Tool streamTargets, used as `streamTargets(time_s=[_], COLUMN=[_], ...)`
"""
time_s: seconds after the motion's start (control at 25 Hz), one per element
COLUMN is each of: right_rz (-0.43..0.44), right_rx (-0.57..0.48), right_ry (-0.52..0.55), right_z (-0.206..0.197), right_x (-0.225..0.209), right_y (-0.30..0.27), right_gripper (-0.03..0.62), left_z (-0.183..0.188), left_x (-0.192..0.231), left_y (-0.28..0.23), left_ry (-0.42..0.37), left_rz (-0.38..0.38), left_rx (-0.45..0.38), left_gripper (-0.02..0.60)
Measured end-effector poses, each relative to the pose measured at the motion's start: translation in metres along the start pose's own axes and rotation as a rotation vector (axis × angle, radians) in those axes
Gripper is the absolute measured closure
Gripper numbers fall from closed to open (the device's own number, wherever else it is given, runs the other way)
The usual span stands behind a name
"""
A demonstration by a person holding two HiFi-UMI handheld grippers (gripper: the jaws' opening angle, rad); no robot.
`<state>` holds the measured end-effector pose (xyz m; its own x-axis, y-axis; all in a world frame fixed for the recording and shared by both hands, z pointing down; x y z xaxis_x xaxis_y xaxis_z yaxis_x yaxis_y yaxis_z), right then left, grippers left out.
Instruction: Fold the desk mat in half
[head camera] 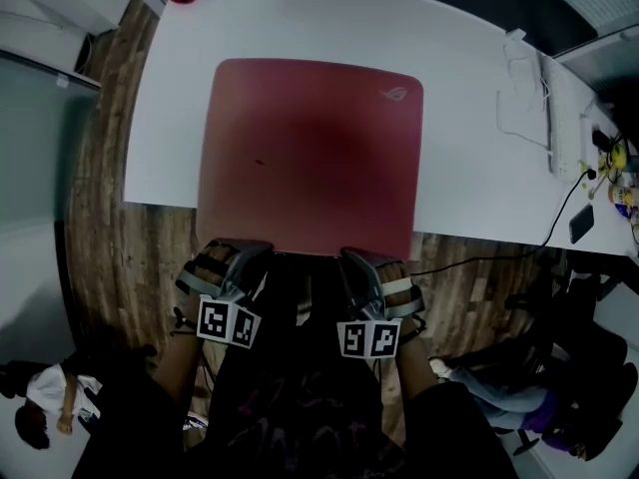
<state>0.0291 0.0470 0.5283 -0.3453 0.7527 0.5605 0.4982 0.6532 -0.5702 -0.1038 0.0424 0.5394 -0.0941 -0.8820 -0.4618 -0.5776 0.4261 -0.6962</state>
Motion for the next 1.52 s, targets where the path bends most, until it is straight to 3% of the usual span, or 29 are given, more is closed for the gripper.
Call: streamTargets(time_s=[0.36, 0.68, 1.04, 1.52], right_rz=[0.037, -0.016, -0.025, -0.011], right_rx=[-0.039, -0.069, -0.080, -0.072], right_ry=[0.067, 0.150, 0.231, 0.262], right_z=[0.021, 0.034, 0.029, 0.004], right_x=[-0.044, -0.097, -0.162, -0.224], right_y=[0.008, -0.004, -0.037, -0.101], right_gripper=[0.566, 0.565, 0.560, 0.559], left_z=[0.023, 0.032, 0.035, 0.013], left_x=[0.054, 0.112, 0.182, 0.259], left_y=[0.020, 0.020, -0.005, -0.065], left_ry=[-0.055, -0.085, -0.188, -0.146], left_rz=[-0.052, -0.021, -0.002, -0.020], left_rx=[-0.008, -0.029, -0.025, -0.035], left_gripper=[0.561, 0.561, 0.560, 0.558])
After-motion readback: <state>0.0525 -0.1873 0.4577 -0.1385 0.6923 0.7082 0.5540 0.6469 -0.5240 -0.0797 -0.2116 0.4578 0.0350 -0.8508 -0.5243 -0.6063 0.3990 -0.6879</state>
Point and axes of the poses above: the fingertips, and each gripper's own axes: y backward along the fingers, x to its left, z out of its top, the point moved 3 cm from there along y, backward along the fingers, and after that the axes turned 5 degrees about -x, right-handed, at the moved point
